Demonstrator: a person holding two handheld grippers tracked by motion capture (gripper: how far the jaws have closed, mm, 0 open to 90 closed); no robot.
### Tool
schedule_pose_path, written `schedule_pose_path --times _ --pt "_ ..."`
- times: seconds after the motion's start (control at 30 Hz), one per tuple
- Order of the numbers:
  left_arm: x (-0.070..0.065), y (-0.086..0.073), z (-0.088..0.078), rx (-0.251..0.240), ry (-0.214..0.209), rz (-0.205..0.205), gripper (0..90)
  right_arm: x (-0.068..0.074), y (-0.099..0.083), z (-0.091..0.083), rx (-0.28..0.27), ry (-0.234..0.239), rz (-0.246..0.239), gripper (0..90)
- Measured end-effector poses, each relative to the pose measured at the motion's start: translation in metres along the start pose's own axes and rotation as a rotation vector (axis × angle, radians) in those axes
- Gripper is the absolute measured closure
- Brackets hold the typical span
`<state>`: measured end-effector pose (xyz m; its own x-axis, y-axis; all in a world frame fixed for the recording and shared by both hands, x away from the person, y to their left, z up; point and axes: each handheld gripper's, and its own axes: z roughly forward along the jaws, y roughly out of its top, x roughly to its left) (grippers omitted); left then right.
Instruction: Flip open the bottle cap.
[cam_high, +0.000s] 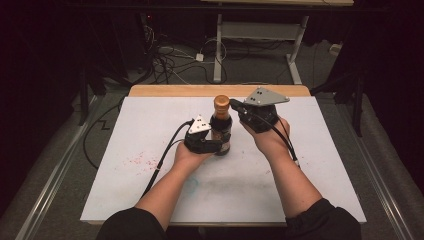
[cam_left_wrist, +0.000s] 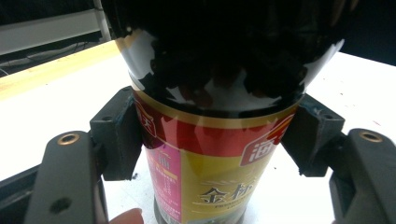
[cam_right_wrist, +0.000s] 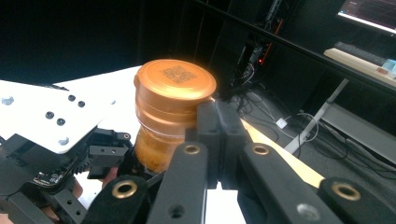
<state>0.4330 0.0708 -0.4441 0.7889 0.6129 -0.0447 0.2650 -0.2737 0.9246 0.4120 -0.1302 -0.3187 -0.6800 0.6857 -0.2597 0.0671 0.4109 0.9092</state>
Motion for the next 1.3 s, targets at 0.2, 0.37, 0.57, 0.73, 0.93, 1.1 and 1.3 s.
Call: schedule_pose_path --times 0.2,0.37,0.57,0.73,0.93,1.1,1.3 --pt "-0.001 0.001 0.000 0.008 0.014 0.004 29.4 0.000 0.003 0.000 0.018 0.003 0.017 90.0" --pt "-0.002 0.001 0.000 0.012 0.018 0.003 29.5 0.004 0.005 0.000 0.029 -0.017 -0.010 90.0" --pt "-0.002 0.001 0.000 0.015 0.021 0.006 29.7 0.005 0.006 0.001 0.030 -0.024 -0.018 90.0" --pt "-0.002 0.001 0.000 0.016 0.023 0.009 29.8 0.006 0.006 0.001 0.033 -0.029 -0.021 90.0" --pt "-0.002 0.000 0.000 0.012 0.020 0.017 29.8 0.008 0.012 -0.005 -0.014 -0.021 -0.026 90.0" --pt "-0.004 0.000 0.003 0.007 0.031 0.016 29.5 0.018 0.038 -0.019 -0.093 -0.010 -0.071 90.0" --pt "-0.003 0.000 0.002 0.008 0.029 0.016 29.3 0.009 0.028 -0.020 -0.081 -0.019 -0.024 90.0"
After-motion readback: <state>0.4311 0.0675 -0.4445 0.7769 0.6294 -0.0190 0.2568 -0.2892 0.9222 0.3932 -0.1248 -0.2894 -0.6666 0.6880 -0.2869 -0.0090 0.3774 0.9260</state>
